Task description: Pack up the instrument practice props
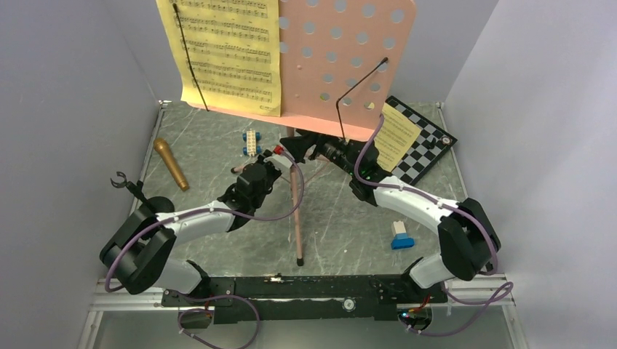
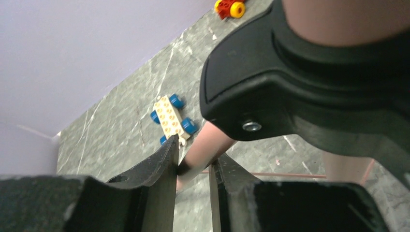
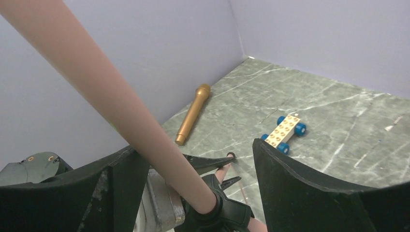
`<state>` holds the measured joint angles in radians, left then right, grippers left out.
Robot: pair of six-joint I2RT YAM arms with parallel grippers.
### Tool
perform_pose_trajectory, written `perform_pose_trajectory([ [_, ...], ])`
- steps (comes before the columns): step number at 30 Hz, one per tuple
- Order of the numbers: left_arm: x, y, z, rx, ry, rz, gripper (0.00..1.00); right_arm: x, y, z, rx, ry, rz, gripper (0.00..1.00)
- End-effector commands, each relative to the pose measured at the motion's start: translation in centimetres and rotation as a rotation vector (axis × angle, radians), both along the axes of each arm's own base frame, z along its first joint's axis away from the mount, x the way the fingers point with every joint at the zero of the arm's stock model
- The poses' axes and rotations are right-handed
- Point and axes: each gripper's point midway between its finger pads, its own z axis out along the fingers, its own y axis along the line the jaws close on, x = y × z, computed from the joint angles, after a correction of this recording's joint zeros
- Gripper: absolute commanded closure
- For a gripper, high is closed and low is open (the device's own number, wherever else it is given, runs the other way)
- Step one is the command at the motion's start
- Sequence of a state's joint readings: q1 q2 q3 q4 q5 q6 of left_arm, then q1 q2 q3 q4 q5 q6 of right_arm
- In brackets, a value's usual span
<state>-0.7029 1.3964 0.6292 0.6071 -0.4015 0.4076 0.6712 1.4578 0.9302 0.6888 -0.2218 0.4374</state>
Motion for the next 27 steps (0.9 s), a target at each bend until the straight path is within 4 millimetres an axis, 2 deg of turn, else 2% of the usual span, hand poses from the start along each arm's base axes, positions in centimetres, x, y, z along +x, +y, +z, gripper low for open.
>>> perform_pose_trajectory([
  [1, -1.3, 3.0, 0.7, -0.09, 0.007, 0.192, 1.0, 0.8, 1.2, -0.4, -0.014, -0.001, 0.055, 0.22],
  [8, -2.7, 6.0, -0.4, -0.059, 0.026, 0.331, 1.0, 1.5, 2.8, -1.4, -0.004, 0.032, 0.104, 0.24],
  [14, -2.5, 7.4, -1.0, 0.008, 0.029, 0.4, 1.0, 2.2, 3.5, -1.9, -0.011, 0.05, 0.11, 0.24],
  [19, -3.0, 8.4, -1.9, -0.038, 0.073, 0.402, 1.0, 2.6, 3.7, -2.4, -0.02, 0.069, 0.111, 0.2],
  [22, -3.0, 8.0, -1.9, -0.043, 0.09, 0.382, 1.0, 2.8, 2.9, -2.0, -0.022, 0.078, 0.066, 0.15],
  [27, -2.9, 7.4, -1.2, -0.068, 0.093, 0.356, 0.99, 2.9, -0.3, -0.5, -0.055, 0.065, -0.065, 0.08],
])
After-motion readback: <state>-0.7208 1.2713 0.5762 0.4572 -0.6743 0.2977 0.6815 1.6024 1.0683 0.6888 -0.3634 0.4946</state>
